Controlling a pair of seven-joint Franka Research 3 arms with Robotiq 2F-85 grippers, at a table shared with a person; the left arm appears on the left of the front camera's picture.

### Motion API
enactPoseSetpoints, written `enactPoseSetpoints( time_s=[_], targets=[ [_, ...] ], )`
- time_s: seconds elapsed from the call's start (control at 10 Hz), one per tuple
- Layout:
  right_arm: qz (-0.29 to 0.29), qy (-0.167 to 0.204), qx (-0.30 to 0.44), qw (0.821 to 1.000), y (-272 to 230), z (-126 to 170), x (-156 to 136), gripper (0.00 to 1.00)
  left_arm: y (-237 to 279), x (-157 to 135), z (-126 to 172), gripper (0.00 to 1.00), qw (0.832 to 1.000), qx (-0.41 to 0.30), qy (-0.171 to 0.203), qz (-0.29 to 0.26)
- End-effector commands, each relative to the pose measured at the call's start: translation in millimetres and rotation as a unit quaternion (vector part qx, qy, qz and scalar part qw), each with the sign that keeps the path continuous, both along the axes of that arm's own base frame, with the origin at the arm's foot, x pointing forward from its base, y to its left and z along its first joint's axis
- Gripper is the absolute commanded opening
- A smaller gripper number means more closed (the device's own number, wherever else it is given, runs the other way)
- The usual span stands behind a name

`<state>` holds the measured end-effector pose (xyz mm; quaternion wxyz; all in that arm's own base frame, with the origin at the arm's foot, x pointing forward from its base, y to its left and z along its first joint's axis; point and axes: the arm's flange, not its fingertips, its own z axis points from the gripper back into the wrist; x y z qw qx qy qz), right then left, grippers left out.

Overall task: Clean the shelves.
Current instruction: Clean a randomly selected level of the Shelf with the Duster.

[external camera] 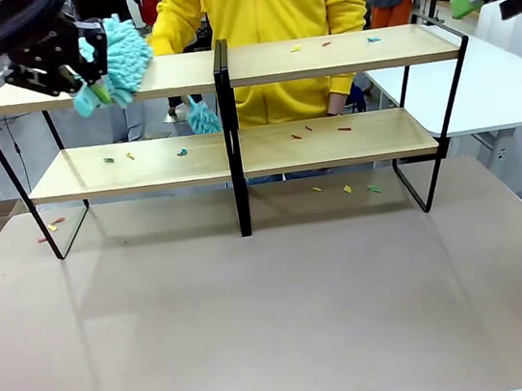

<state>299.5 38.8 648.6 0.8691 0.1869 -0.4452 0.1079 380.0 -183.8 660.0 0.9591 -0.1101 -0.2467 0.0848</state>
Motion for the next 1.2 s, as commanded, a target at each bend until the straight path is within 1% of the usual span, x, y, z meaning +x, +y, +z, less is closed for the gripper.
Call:
enactPoseSetpoints(
  time_s=[0.0, 0.2, 0.4, 0.5, 0.8, 0.9, 1.0, 1.1],
  targets=[
    [0.002, 0.001, 0.002, 1.0, -1, 0, 0, 1.0, 10, -7, 13, 0.13, 0.999, -0.005, 0.01, 0.047],
    [0.002, 0.001, 0.002, 1.0, -1, 0, 0, 1.0, 28, -12, 16, 0.13, 0.998, -0.008, 0.004, 0.063],
    [0.002, 0.001, 0.002, 1.0, -1, 0, 0, 1.0, 39, -8, 14, 0.13, 0.997, -0.001, 0.019, 0.078],
    [0.002, 0.001, 0.002, 1.0, -1, 0, 0, 1.0, 44, -10, 12, 0.13, 0.996, 0.001, 0.016, 0.09],
    [0.002, 0.001, 0.002, 1.0, -1, 0, 0, 1.0, 62, -21, 16, 0.13, 0.993, 0.0, 0.018, 0.116],
    [0.002, 0.001, 0.002, 1.0, -1, 0, 0, 1.0, 69, -24, 19, 0.13, 0.993, -0.001, 0.02, 0.115],
    [0.002, 0.001, 0.002, 1.0, -1, 0, 0, 1.0, 77, -24, 21, 0.13, 0.991, 0.002, 0.024, 0.131],
    [0.002, 0.001, 0.002, 1.0, -1, 0, 0, 1.0, 88, -24, 23, 0.13, 0.983, 0.003, 0.002, 0.185]
  ],
)
